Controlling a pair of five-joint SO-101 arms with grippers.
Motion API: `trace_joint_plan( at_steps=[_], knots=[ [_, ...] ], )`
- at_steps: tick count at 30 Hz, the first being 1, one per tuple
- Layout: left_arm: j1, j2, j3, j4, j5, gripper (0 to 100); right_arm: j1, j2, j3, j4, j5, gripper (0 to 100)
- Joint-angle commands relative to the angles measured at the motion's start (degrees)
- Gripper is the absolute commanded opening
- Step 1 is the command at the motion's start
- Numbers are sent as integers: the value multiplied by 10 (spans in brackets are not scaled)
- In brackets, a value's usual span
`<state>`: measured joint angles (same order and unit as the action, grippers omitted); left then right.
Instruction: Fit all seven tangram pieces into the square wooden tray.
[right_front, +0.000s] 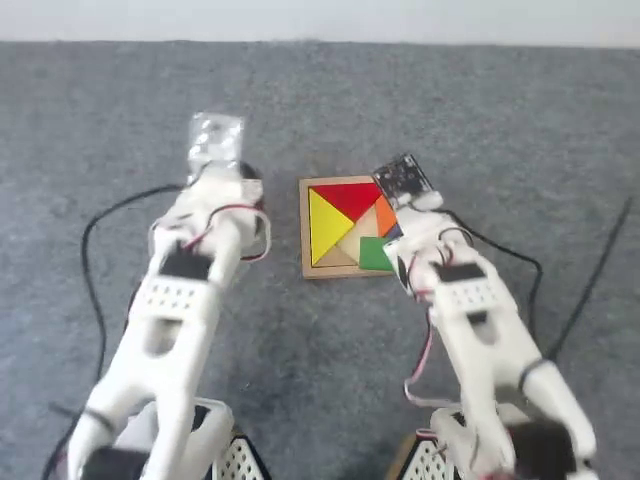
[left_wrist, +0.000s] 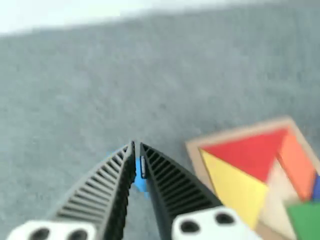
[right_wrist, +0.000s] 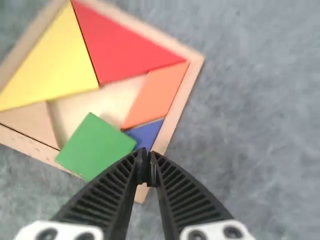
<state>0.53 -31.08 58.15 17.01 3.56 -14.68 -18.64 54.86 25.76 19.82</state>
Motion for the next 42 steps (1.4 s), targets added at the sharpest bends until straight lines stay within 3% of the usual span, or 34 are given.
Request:
trace_joint_plan(
  at_steps=[1, 11, 20, 25, 31, 42],
  knots=[
    [-7, -99, 93, -142, 2, 16, -8, 70, -98, 44, 10, 6],
    [-11, -233, 177, -163, 3, 14, -48, 224, -236, 159, 10, 7],
    [4, -415, 276, -163, 2, 15, -21, 221, -283, 192, 10, 7],
    [41, -451, 305, -163, -50, 15, 9, 136, -254, 191, 34, 7],
    [48, -455, 309, -162, -55, 15, -51, 75, -172, 160, 71, 7],
    [62, -458, 308, -139, -57, 15, -67, 226, -266, 75, 70, 9]
  ],
)
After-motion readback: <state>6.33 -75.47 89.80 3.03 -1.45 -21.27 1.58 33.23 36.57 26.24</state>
